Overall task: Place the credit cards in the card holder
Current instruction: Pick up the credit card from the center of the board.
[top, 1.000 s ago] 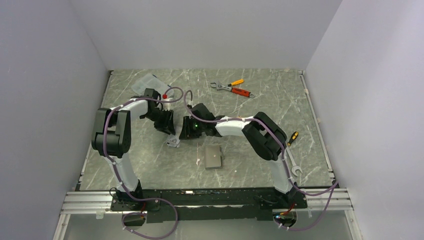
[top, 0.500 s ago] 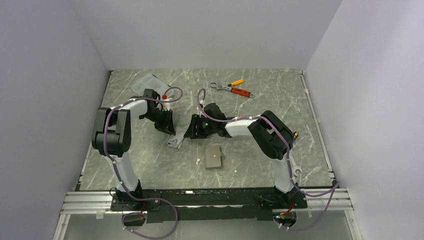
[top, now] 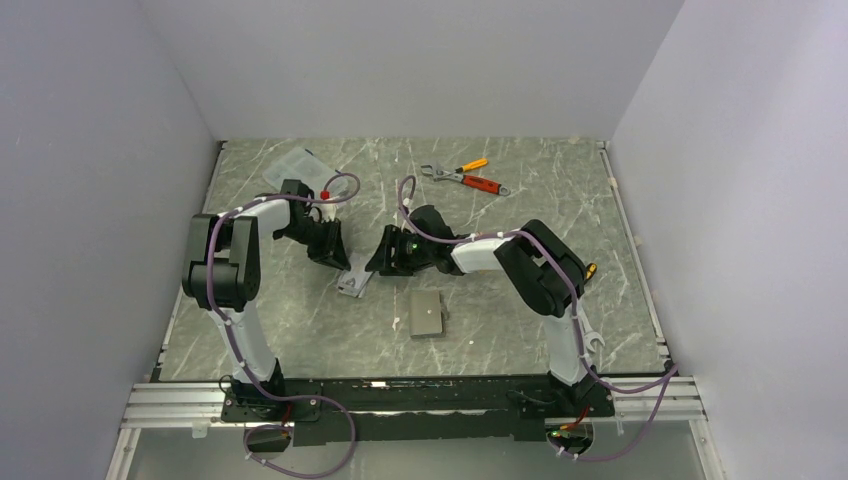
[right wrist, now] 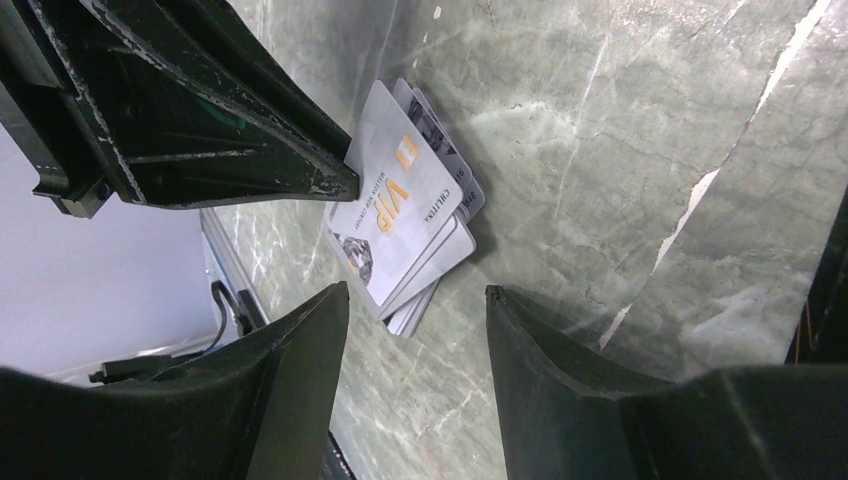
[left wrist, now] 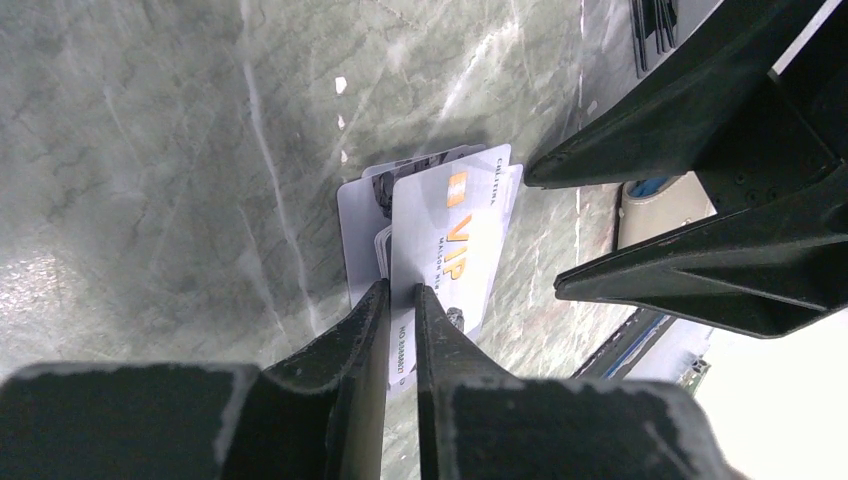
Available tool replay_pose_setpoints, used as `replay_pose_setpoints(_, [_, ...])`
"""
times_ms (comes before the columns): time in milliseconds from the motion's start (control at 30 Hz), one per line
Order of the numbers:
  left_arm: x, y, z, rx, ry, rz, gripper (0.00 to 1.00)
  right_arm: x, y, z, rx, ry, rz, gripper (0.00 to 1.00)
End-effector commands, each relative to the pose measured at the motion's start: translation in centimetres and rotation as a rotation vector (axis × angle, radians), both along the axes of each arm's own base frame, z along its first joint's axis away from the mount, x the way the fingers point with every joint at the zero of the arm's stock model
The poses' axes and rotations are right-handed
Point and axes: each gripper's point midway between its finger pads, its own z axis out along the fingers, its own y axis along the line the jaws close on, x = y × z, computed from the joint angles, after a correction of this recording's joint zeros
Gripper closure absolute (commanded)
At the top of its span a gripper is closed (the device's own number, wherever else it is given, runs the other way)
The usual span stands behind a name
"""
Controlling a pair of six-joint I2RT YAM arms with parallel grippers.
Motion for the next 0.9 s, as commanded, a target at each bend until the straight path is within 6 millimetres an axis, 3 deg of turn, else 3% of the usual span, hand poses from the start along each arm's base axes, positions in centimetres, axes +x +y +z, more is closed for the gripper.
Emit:
replay_pose_setpoints(0, [-0.1,-0.3,1.1,-0.048,-0.016,-0.007,0.96,0.0,0.9,0.2,0.029,-0.004,0.006,0.44])
replay_pose_setpoints(267, [0.1,0.4,1.7,-0.080,-0.022,0.011,1.00,-0.1,2.0,1.0,0.091,0.013,0.035,0.44])
replay_pose_setpoints(533, [-0.4,1.2,0.5,-0.077,0.006,0.024,1.00,0.2,3.2,2.3,0.141,0.006,0.059,0.44])
replay_pose_setpoints(733, [-0.6,1.1,0.2,-0.088,0.014,0.023,1.00,0.6,4.2,4.3,0.207,-0.016,0.069,0.45])
replay_pose_setpoints(867, [-0.7,1.0,0.1,-0.096,0.021,0.022,1.00,0.9,4.7,4.4,0.225,-0.008,0.073,0.46])
